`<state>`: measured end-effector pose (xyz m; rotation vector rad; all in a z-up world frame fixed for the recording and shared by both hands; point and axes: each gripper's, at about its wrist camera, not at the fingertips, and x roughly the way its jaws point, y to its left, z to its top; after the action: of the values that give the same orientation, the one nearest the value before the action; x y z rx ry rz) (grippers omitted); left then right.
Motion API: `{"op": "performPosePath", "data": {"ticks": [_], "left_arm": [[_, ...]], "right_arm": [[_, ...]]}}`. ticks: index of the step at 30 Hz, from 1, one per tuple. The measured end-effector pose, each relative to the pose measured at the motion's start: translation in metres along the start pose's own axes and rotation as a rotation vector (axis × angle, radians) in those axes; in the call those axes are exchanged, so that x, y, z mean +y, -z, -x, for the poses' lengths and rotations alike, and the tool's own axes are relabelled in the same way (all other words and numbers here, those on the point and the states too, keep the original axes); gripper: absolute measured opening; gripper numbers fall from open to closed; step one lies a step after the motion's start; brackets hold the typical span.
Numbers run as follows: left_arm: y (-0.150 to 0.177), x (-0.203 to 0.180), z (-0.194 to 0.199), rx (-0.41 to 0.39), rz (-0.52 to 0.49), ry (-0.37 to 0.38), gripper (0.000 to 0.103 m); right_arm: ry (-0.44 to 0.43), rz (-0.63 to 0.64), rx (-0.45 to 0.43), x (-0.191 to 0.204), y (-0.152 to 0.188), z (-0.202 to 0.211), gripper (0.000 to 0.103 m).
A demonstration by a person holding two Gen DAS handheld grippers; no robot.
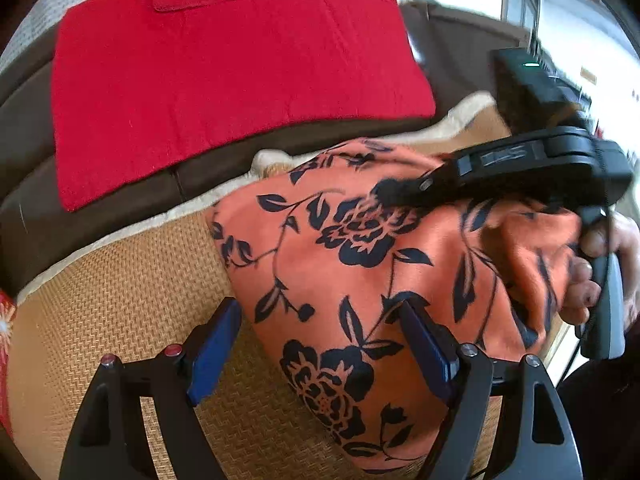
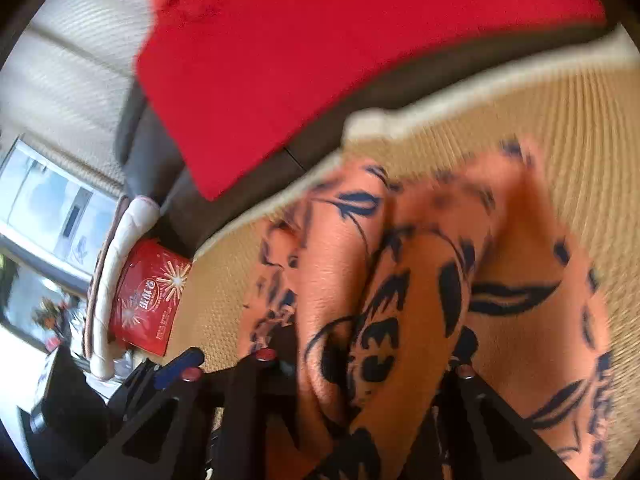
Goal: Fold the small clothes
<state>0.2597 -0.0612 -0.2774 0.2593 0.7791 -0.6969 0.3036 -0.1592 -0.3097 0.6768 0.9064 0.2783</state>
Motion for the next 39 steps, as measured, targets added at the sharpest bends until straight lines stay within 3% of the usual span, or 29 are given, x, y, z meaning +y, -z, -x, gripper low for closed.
{"op": "performPosePath", "data": {"ticks": [4, 7, 8, 10, 12, 13, 15, 19, 21, 23, 26, 28, 30, 32, 35, 39], "left_arm": [[-0.011, -0.008, 0.015, -0.112, 0.056, 0.083, 0.082], [-0.013, -0.025, 0.0, -0.073, 0.054, 0.106, 0.082], [-0.012, -0.034, -0.01, -0.035, 0.035, 0.095, 0.082], [-0.004, -0.054, -0.04, 0.092, -0.029, 0.062, 0.082], [0.003, -0.067, -0.053, 0.137, -0.095, 0.018, 0.082], [0.006, -0.072, -0.053, 0.131, -0.128, -0.005, 0.082], [0.007, -0.074, -0.045, 0.119, -0.144, 0.005, 0.082], [0.013, -0.067, -0.037, 0.13, -0.11, 0.028, 0.082], [0.016, -0.068, -0.033, 0.125, -0.113, 0.025, 0.082], [0.018, -0.07, -0.033, 0.122, -0.128, 0.015, 0.082], [0.022, -0.074, -0.031, 0.121, -0.136, 0.013, 0.082], [0.023, -0.074, -0.032, 0.124, -0.144, 0.019, 0.082], [0.022, -0.074, -0.029, 0.126, -0.147, 0.029, 0.083], [0.025, -0.07, -0.023, 0.128, -0.13, 0.047, 0.083], [0.025, -0.06, -0.014, 0.122, -0.085, 0.051, 0.082], [0.02, -0.05, 0.016, 0.051, -0.05, 0.05, 0.082]], "right_arm": [[-0.04, 0.151, -0.226, 0.035, -0.002, 0.058, 0.014], [-0.005, 0.144, -0.299, 0.019, -0.007, 0.077, 0.014], [0.009, 0.122, -0.288, 0.005, -0.01, 0.072, 0.014], [0.06, 0.026, -0.175, -0.032, -0.017, 0.048, 0.018], [0.11, -0.157, -0.019, -0.074, -0.017, 0.026, 0.022], [0.06, -0.222, 0.038, -0.09, -0.015, 0.022, 0.023], [0.03, -0.243, 0.018, -0.095, -0.017, 0.036, 0.027], [0.095, -0.182, -0.174, -0.09, -0.017, 0.086, 0.03], [0.018, -0.131, -0.238, -0.078, -0.019, 0.094, 0.03], [-0.035, -0.063, -0.239, -0.06, -0.021, 0.09, 0.03], [-0.021, 0.022, -0.191, -0.033, -0.023, 0.062, 0.029], [0.037, -0.009, -0.106, -0.039, -0.024, 0.029, 0.029], [0.149, -0.08, 0.019, -0.061, -0.021, -0.01, 0.025], [0.099, -0.117, -0.003, -0.067, -0.02, -0.007, 0.024], [0.096, -0.114, -0.041, -0.06, -0.015, 0.012, 0.027], [0.065, -0.069, -0.11, -0.047, 0.009, 0.051, 0.029]]}}
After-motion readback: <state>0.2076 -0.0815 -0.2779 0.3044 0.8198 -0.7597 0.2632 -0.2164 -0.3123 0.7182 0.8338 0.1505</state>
